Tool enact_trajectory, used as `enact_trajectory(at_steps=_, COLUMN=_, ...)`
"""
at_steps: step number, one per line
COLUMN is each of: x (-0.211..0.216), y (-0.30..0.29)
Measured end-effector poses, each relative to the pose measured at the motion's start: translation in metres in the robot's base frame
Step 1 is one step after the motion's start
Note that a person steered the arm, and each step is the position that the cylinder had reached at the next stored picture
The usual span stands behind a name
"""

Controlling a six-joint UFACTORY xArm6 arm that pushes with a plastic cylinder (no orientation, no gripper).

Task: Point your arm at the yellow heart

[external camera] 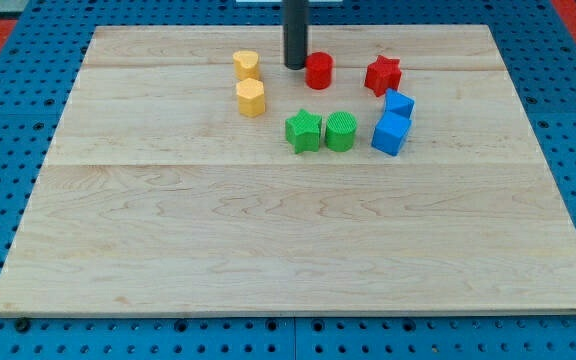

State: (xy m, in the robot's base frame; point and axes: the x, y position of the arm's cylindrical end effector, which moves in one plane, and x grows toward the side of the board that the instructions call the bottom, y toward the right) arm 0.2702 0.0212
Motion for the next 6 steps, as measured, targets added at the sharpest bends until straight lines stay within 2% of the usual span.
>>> enact_trajectory(at_steps=1, x=0.000, y=0.031)
enact_trajectory(at_steps=3, x=-0.072, y=-0.054)
enact_trajectory(at_steps=4, x=-0.057, y=-0.120)
enact_trajectory(at_steps=5, x=-0.043, y=-0.127)
enact_trajectory(at_steps=6, x=-0.050, y=-0.132)
